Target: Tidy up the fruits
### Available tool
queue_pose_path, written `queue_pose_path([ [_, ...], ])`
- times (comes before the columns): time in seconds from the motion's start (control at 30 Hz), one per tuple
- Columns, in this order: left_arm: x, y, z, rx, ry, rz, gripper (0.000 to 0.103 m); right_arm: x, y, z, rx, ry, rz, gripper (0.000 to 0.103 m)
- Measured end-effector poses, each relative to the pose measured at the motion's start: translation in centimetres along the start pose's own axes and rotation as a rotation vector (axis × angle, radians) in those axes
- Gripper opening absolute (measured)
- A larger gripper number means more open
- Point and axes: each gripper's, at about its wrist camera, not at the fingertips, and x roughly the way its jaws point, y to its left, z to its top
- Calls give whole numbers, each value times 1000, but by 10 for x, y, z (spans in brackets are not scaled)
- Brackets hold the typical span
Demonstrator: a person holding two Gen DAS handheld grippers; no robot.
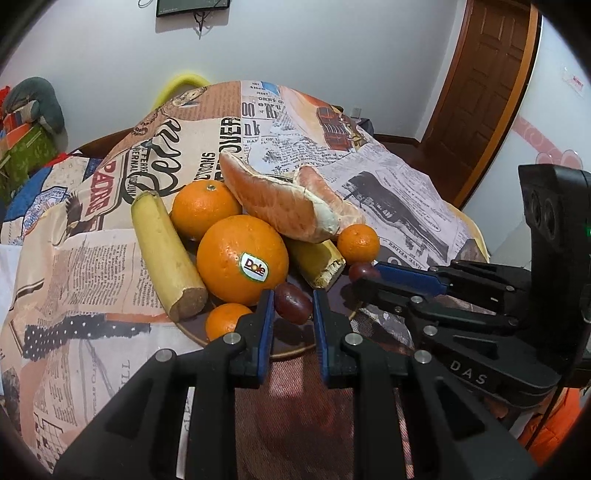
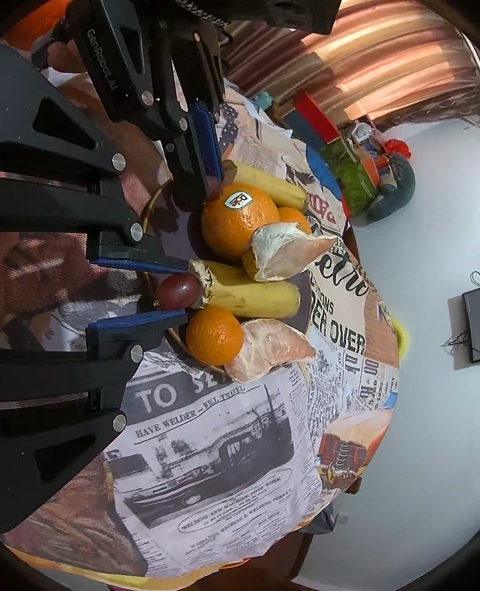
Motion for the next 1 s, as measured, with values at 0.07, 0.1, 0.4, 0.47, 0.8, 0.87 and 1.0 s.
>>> queue_pose_path([
  [0.07,2,0,0,-2,5,-1,19,1,0,0,-5,2,-4,19],
  [0.1,3,0,1,-4,8,-2,19,1,0,1,-4,5,-4,19],
  [0.4,-8,3,1,-14,-8,13,30,-4,-5,3,25,8,11,19],
  [0.47,-17,3,2,-19,-25,17,30,-11,-4,5,30,-3,14,20],
  [0.8,-103,-4,9,-25,-188,23,30,-98,20,20,-8,-190,-16,20],
  [0.87,-127,-8,9,-19,-236,27,30,-117,28,21,-15,-234,-18,20],
  [1.0,-177,-18,7,-7,-343,51,34,-165,46,22,-21,-355,-32,29],
])
